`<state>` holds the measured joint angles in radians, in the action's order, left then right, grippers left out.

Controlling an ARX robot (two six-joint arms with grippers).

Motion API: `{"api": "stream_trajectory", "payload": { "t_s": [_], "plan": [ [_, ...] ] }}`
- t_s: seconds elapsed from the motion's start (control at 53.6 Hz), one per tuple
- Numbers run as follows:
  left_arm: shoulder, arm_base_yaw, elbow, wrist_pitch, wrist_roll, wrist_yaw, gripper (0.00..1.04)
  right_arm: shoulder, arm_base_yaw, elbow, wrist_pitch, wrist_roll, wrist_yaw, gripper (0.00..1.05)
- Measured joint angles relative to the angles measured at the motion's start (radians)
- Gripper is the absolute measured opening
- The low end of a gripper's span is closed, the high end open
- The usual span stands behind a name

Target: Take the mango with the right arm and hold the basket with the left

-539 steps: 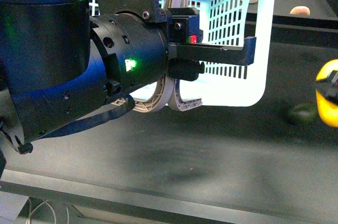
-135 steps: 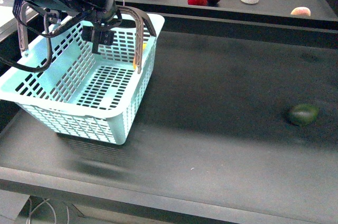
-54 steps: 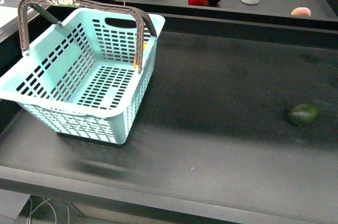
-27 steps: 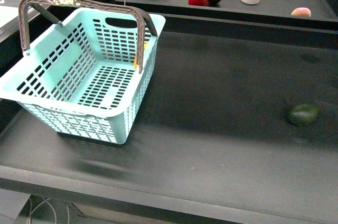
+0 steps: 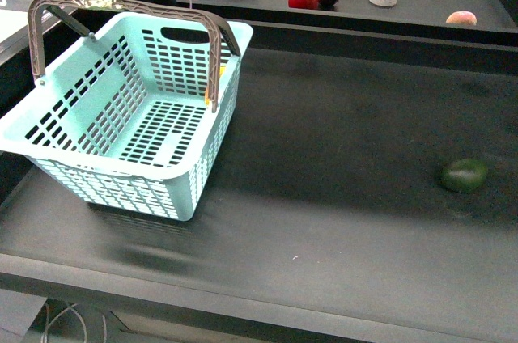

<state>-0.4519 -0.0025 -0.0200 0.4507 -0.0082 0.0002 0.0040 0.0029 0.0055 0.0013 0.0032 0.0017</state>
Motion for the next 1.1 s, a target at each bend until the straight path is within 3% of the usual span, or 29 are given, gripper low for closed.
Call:
{"api": "stream_trajectory", "payload": {
  "t_s": [0.69, 0.802, 1.101],
  "plan": [
    [0.277, 0.000, 0.000, -0.272, 0.000, 0.000, 0.02, 0.000, 0.000, 0.000, 0.000, 0.000, 0.000, 0.96],
    [0.421, 0.000, 0.000, -0.439, 0.001, 0.000, 0.02, 0.000, 0.000, 0.000, 0.000, 0.000, 0.000, 0.96],
    [0.446, 0.000, 0.000, -0.448, 0.001, 0.000, 0.02, 0.000, 0.000, 0.000, 0.000, 0.000, 0.000, 0.96]
  ]
}}
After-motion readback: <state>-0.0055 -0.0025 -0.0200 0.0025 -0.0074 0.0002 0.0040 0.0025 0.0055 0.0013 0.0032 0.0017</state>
